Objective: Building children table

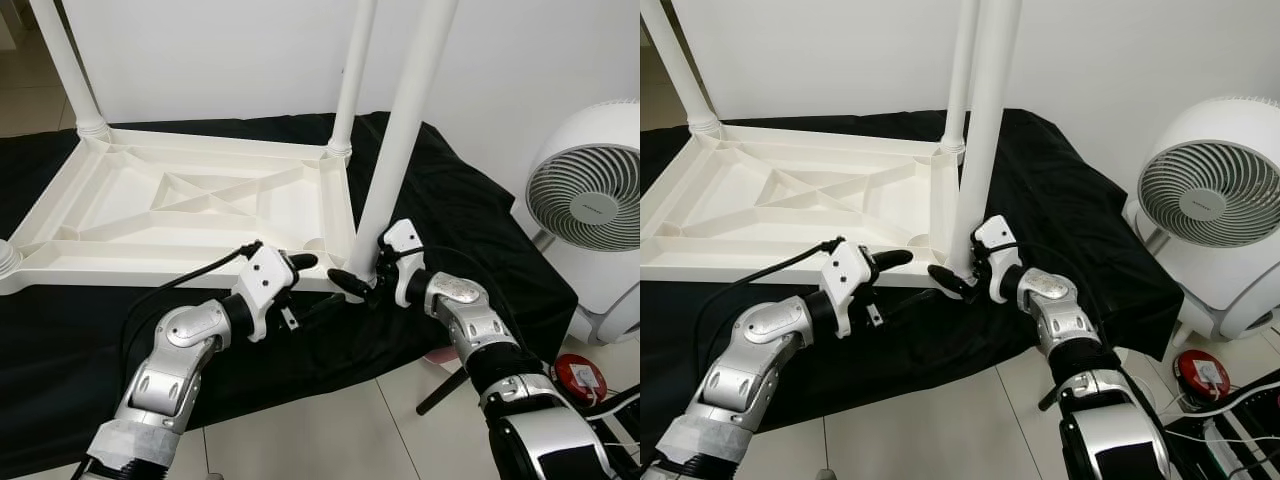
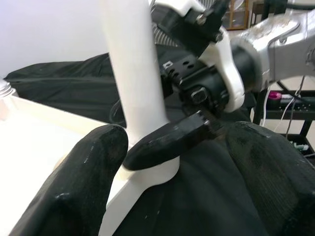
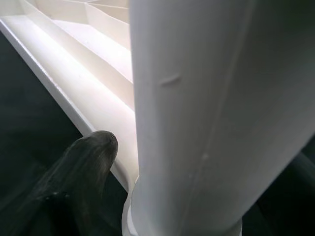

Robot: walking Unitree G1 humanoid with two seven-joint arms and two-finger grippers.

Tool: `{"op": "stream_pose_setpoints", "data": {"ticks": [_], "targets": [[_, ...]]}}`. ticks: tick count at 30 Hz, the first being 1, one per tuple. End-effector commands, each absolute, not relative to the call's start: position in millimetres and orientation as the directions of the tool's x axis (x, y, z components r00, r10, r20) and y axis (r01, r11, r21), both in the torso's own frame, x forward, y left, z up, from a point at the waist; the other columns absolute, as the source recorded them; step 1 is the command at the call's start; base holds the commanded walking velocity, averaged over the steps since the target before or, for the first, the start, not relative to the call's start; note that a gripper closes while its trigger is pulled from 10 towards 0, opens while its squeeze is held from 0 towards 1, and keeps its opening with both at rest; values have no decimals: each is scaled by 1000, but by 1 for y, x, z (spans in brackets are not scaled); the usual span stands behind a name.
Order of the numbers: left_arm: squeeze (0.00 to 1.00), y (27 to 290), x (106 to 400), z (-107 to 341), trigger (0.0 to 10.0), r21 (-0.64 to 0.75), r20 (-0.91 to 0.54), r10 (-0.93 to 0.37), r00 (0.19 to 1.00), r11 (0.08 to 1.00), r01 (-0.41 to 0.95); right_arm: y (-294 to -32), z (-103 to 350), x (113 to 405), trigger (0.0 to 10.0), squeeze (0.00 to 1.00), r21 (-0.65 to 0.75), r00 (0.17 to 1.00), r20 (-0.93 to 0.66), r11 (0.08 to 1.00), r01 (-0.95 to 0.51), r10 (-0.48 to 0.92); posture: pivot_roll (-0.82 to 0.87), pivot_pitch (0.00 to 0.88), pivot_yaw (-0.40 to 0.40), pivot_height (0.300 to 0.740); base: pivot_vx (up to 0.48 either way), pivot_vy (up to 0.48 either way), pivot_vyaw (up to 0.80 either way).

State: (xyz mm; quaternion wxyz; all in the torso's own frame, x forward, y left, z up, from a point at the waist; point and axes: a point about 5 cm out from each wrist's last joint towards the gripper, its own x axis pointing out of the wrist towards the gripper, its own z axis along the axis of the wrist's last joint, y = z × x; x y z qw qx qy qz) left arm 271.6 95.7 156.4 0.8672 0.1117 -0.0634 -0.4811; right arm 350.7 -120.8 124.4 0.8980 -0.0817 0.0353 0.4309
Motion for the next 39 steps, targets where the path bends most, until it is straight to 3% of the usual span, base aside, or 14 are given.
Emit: {"op": "stream_pose_setpoints", "data": {"ticks": [1, 2, 3, 16, 17, 28, 33, 36, 39], "targets": [[0, 95, 271, 159, 10000, 255, 16, -834, 552, 537, 804, -115, 126, 353, 10000, 0, -130, 610, -136, 596, -792, 781, 25, 0, -63, 740, 0, 0, 0], [0, 94, 271, 159, 10000, 254, 18, -833, 553, 539, 803, -113, 125, 353, 3216, 0, -123, 602, -136, 589, -799, 787, 30, 0, -67, 740, 0, 0, 0], [0, 94, 271, 159, 10000, 254, 20, -831, 557, 543, 801, -111, 124, 353, 0, 0, -113, 592, -137, 581, -806, 795, 30, 0, -67, 740, 0, 0, 0], [0, 94, 270, 160, 10000, 248, 23, -828, 561, 548, 799, -123, 117, 352, 0, 0, -99, 608, -122, 599, -794, 785, 25, 0, -65, 740, 0, 0, 0], [0, 94, 270, 160, 10000, 247, 23, -828, 560, 547, 799, -126, 117, 352, 10000, 0, -99, 629, -114, 621, -778, 769, 24, 0, -67, 740, 0, 0, 0], [0, 93, 267, 158, 10000, 239, 17, -833, 553, 541, 807, -134, 110, 351, 10000, 0, -110, 833, -74, 826, -553, 548, 12, 0, -63, 740, 0, 0, 0], [0, 92, 267, 158, 10000, 238, 17, -834, 551, 539, 808, -134, 110, 351, 10000, 0, -86, 872, -65, 867, -490, 486, 9, 0, -62, 740, 0, 0, 0], [0, 91, 266, 157, 10000, 234, 15, -838, 546, 534, 813, -129, 108, 345, 10000, 0, -27, 969, -43, 969, -244, 243, 7, 0, -67, 740, 0, 0, 0], [0, 90, 266, 156, 10000, 231, 16, -839, 544, 532, 814, -122, 107, 339, 10000, 0, -24, 991, -36, 991, -133, 132, 6, 0, -70, 740, 0, 0, 0]]}}
